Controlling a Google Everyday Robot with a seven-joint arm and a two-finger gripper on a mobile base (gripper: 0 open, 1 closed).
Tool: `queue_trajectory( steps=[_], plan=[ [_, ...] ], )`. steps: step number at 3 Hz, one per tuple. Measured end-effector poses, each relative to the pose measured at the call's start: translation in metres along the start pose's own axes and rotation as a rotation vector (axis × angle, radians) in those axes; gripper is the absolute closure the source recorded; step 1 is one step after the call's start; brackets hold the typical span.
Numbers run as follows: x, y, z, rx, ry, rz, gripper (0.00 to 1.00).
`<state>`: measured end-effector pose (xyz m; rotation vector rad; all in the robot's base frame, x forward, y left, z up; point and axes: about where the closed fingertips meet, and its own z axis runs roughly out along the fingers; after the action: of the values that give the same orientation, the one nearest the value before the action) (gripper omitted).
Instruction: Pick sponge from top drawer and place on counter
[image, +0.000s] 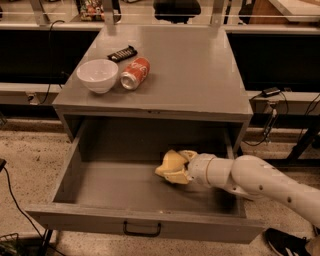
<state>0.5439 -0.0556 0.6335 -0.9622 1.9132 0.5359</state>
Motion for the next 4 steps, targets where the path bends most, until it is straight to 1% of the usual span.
queue_trajectory(
  steps=[1,2,3,4],
  plan=[
    [-0.053,0.008,-0.046,-0.003,-0.125,-0.123,0.56],
    [-0.098,0.025,-0.105,0.002,-0.220,-0.230,0.52],
    [-0.126,0.031,-0.158,0.029,-0.234,-0.283,0.53],
    [-0.164,0.014,-0.202,0.063,-0.163,-0.323,0.45]
  ],
)
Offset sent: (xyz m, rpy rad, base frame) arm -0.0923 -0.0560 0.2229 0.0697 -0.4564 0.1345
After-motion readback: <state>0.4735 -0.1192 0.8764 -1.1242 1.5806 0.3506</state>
